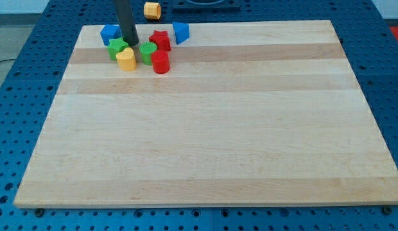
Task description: Keep the blue triangle parallel to the right of the red star
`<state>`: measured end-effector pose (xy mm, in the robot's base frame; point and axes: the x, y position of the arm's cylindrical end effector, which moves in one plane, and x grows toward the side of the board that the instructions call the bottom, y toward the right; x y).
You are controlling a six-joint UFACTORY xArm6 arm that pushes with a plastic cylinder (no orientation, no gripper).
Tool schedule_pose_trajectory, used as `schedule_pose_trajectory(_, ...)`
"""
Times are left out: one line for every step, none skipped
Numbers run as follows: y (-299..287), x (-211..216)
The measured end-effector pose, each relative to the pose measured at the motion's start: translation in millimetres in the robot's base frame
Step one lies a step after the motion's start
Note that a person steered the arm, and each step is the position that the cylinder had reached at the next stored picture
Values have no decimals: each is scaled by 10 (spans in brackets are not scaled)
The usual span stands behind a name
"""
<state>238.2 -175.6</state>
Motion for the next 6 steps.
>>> schedule_pose_trajectory(-41, -205)
schedule_pose_trajectory(244, -379)
schedule_pose_trajectory(553, -453)
schedule_pose_trajectory(790, -286)
schedule_pose_trajectory(1166, -103)
schedule_pose_trajectory(1303, 140)
